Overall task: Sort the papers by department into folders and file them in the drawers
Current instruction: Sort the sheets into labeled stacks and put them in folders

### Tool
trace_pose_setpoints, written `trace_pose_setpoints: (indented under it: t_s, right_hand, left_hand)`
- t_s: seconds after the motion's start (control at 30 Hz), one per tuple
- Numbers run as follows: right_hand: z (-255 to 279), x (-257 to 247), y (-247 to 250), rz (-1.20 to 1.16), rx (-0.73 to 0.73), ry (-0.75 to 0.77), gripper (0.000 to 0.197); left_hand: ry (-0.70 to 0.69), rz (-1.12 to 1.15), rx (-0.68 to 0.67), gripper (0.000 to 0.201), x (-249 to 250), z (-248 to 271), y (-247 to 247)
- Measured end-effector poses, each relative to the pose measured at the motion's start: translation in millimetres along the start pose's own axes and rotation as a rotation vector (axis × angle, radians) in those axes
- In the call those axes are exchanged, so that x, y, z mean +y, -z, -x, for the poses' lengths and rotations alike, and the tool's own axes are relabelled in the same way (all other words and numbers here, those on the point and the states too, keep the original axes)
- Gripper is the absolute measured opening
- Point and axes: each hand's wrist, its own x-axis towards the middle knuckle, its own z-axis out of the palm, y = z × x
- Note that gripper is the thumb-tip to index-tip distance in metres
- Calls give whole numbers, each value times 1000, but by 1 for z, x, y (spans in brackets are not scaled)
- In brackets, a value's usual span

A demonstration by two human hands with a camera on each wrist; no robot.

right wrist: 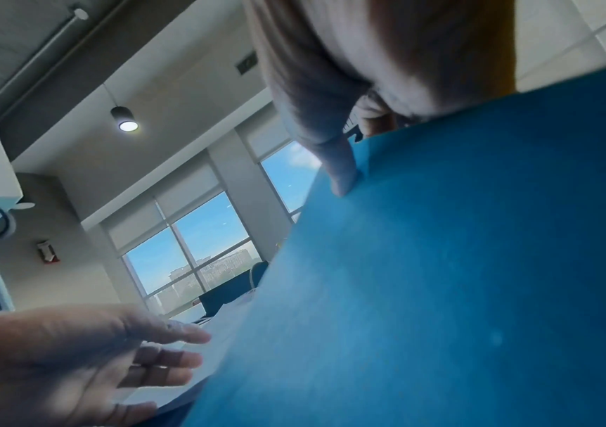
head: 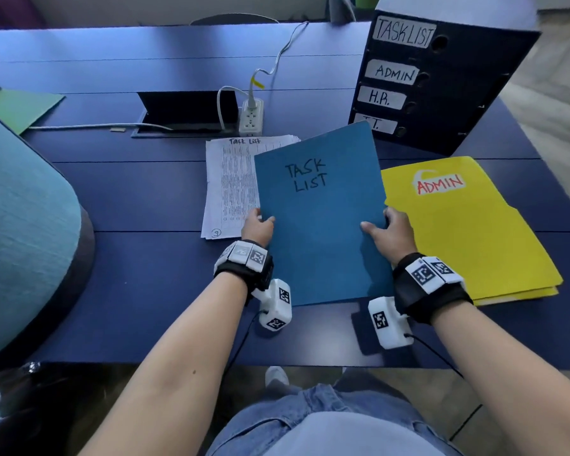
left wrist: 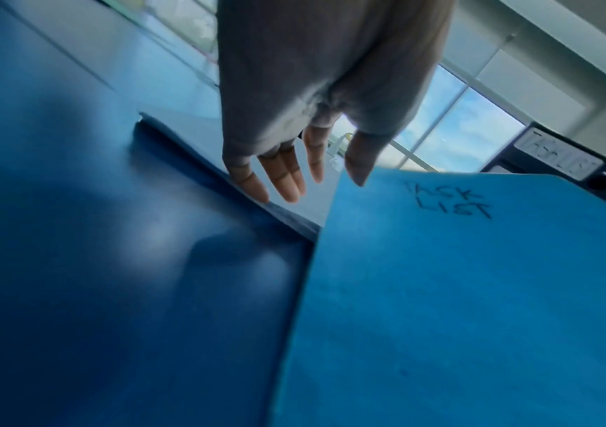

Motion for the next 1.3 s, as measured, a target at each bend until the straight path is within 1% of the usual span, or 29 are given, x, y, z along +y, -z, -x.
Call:
trace_pose_setpoints:
  t_s: [0.07,0.13,0.17,0.2,0.23,0.3,0.37,0.47,0.5,0.57,0.63,0.7,0.77,0.83,0.9,1.0,1.07,1.17,1.23,1.3]
  right_hand:
    - [4,-15,8,113,48,-12,35]
    - [4,-26,13,244,123,-25,14]
    - [3,-31,16,276,147,-8,13]
    - [2,-37,18,290,145,9,23]
    - [1,-43,21,273,134,56,26]
    - [4,-60,26,134,70,141,18]
    - [13,-80,30,-50,-41,192,22]
    - [38,-107,24,-326,-319,175,24]
    - [45,-112,18,-358,-394,163,24]
    - [54,-118,2,-351,-467,168,24]
    - [59,-123,-15,-349,-494,185,31]
    - [59,-124,-34,-318,-523,214,36]
    - [54,-119,-54,-243,-559,233,38]
    - [43,-109,-74,-152,-576,240,40]
    - [35,-100,-91,-36,-596,235,43]
    - [32,-95,-110,156,-633,232,50]
    - [32,-94,-121,289,-637,228,55]
    - [33,-91,-137,523,-599,224,60]
    - [35,-87,-144,617,-586,220,62]
    - [37,-83,-148,682,-569,238,63]
  left_hand:
    - [-5,-157,-44,40,3,0,4]
    - [-49,-264,-88,49,8,2,8]
    - [-83,-275,-137,53,12,4,8]
    - [-105,-269,-209,56,18,9,9]
    - [-124,-267,-281,58,23,15,7]
    - [-139,-259,-386,61,36,29,3]
    - [-140,-208,-421,63,52,41,-1]
    - [-87,-66,-427,67,79,59,-2]
    - [-84,4,-444,65,87,64,1]
    - [-100,131,-482,55,99,70,11]
    - [-117,174,-487,61,106,70,27]
    - [-142,157,-464,60,106,65,46]
    - [-156,200,-410,49,100,57,67]
    - [-173,241,-318,38,91,48,90]
    - [-208,179,-224,31,80,40,114]
    - [-224,22,-136,28,51,23,144]
    - [-187,-77,-90,29,26,11,158]
    - [-105,-181,-36,26,-7,-8,166]
    - [-62,-258,20,26,-21,-13,165]
    - [-8,-350,61,31,-32,-17,163]
